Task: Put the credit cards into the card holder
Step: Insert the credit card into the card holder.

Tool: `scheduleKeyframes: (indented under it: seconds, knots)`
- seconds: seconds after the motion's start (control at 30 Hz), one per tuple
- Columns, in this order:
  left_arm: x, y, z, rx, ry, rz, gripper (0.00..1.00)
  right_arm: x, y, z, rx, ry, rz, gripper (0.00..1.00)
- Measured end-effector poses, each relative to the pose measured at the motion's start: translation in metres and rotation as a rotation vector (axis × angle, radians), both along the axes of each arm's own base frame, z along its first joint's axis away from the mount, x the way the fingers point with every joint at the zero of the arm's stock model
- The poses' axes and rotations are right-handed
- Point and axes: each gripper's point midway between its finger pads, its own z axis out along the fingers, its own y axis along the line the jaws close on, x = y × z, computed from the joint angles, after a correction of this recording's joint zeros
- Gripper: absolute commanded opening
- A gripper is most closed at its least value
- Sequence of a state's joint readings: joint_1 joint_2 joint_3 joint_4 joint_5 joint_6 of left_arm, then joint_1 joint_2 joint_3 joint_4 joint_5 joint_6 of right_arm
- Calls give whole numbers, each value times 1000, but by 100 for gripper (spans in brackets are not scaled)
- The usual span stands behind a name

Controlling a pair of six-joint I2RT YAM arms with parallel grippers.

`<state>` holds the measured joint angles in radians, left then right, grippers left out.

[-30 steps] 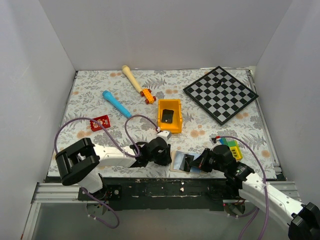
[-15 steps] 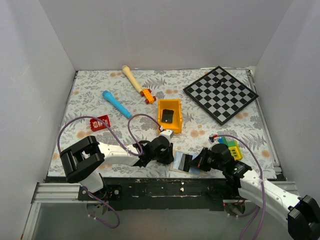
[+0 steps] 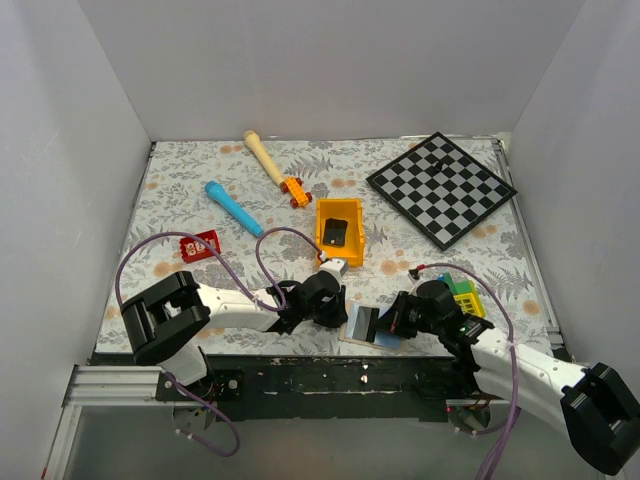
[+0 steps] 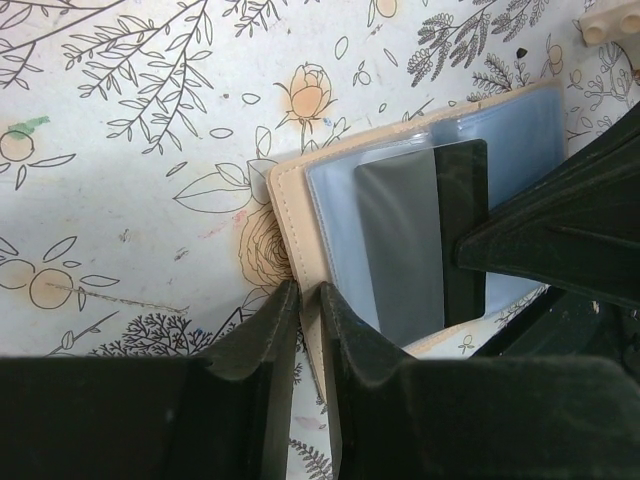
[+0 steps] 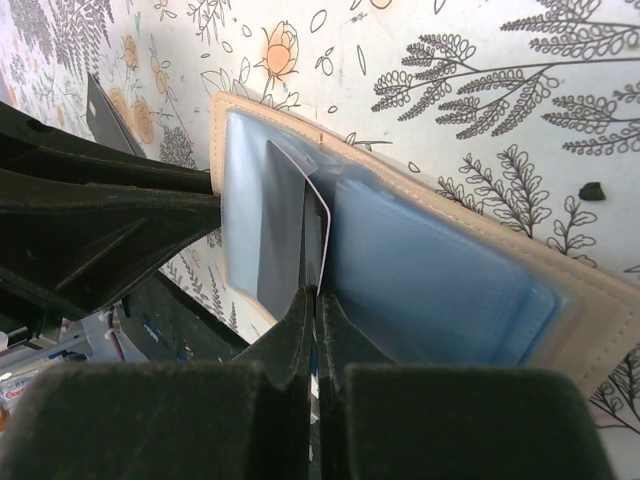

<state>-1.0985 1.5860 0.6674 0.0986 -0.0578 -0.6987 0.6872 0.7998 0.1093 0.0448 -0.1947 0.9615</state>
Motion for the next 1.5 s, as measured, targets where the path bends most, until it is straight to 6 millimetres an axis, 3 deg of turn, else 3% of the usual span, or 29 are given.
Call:
scheduleKeyframes:
  seconds: [0.33, 0.7, 0.93, 1.0, 1.13, 1.23, 1.5]
  knots:
    - [0, 0, 0, -1, 4, 0, 10, 4, 10, -4, 5, 29, 25, 1]
    - [-1, -1, 0, -13, 8, -2, 9, 5, 10, 7, -22, 15, 54, 45]
    - [-3, -4, -1, -28, 19, -10, 9, 4, -5, 22, -76, -33, 34, 52]
    - [-3, -4, -1, -32, 19, -12, 9, 3, -9, 23, -96, -32, 30, 47]
    - [-4, -5, -1, -37, 20, -15, 9, -2, -18, 18, -135, -21, 26, 16]
    - [-4, -6, 0, -40, 22, -16, 8, -5, -22, 16, -152, -9, 21, 4]
    - [-5, -6, -1, -43, 24, -18, 8, -8, -22, 7, -174, 30, 31, 1]
